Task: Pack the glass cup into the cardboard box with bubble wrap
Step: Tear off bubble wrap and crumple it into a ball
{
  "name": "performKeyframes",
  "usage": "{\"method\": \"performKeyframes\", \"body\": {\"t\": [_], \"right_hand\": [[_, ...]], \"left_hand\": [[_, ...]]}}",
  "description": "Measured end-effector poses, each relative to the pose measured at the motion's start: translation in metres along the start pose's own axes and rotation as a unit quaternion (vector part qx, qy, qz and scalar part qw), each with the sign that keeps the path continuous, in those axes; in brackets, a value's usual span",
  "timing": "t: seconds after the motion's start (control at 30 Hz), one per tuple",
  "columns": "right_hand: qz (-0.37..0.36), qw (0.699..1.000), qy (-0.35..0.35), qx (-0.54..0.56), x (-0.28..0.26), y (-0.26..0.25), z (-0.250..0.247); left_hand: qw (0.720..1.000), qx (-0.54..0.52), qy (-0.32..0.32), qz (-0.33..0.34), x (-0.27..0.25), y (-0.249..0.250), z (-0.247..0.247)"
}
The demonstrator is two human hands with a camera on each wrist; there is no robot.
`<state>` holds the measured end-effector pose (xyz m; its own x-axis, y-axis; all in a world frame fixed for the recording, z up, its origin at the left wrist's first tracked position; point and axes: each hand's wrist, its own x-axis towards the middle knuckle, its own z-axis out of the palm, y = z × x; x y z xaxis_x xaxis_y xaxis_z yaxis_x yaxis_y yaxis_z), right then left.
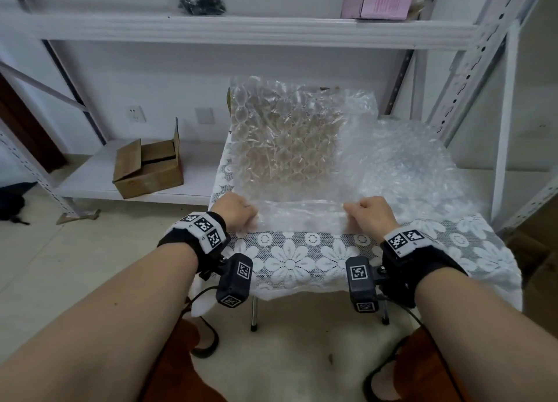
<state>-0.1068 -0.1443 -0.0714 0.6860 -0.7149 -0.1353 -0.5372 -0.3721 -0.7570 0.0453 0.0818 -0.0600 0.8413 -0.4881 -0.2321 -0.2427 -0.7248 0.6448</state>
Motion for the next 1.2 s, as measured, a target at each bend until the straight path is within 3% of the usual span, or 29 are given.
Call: {"method": "performKeyframes", "body": {"t": [0.13, 0.3, 0.4, 0.43, 0.53, 0.63, 0.73, 0.8, 0.87, 0.97, 1.03, 1.13, 1.2], "right_hand": [[-0.002, 0.998, -0.006, -0.069, -0.003, -0.001, 0.003], [0.0, 0.988, 0.01, -0.155, -0.01, 0.001, 0.009], [0.0, 0.982, 0.017, -0.188, -0.012, -0.001, 0.013], [-0.002, 0.981, 0.019, -0.193, -0.011, -0.002, 0.013], [-0.008, 0.979, 0.025, -0.203, -0.011, -0.002, 0.014], [-0.017, 0.98, 0.035, -0.196, -0.01, 0.002, 0.015], [-0.039, 0.976, 0.116, -0.182, -0.013, 0.007, 0.012], [-0.105, 0.952, 0.195, -0.211, -0.013, 0.005, 0.009], [-0.194, 0.932, 0.213, -0.219, -0.015, -0.002, 0.009], [-0.313, 0.923, 0.12, -0.187, -0.021, -0.021, 0.018], [-0.347, 0.919, 0.047, -0.184, -0.026, -0.028, 0.03], [-0.306, 0.928, -0.082, -0.198, -0.029, -0.03, 0.044], [-0.282, 0.926, -0.129, -0.217, -0.03, -0.025, 0.049]], "left_hand": [[0.998, 0.07, 0.0, -0.004, -0.003, -0.002, -0.003], [0.98, 0.19, 0.057, 0.012, -0.014, -0.003, 0.001], [0.959, 0.211, 0.151, 0.115, -0.019, 0.006, 0.012], [0.957, 0.188, 0.154, 0.159, -0.022, 0.013, 0.016], [0.958, 0.139, 0.046, 0.246, -0.027, 0.031, 0.029], [0.951, 0.179, -0.042, 0.248, -0.024, 0.035, 0.044], [0.956, 0.191, -0.049, 0.219, -0.019, 0.03, 0.052], [0.958, 0.188, -0.039, 0.213, -0.017, 0.027, 0.053], [0.96, 0.182, -0.035, 0.211, -0.015, 0.027, 0.053], [0.963, 0.172, -0.038, 0.205, -0.015, 0.03, 0.051], [0.963, 0.173, -0.036, 0.203, -0.015, 0.031, 0.05], [0.963, 0.182, -0.04, 0.196, -0.015, 0.032, 0.048], [0.961, 0.189, -0.045, 0.195, -0.014, 0.029, 0.047]]}}
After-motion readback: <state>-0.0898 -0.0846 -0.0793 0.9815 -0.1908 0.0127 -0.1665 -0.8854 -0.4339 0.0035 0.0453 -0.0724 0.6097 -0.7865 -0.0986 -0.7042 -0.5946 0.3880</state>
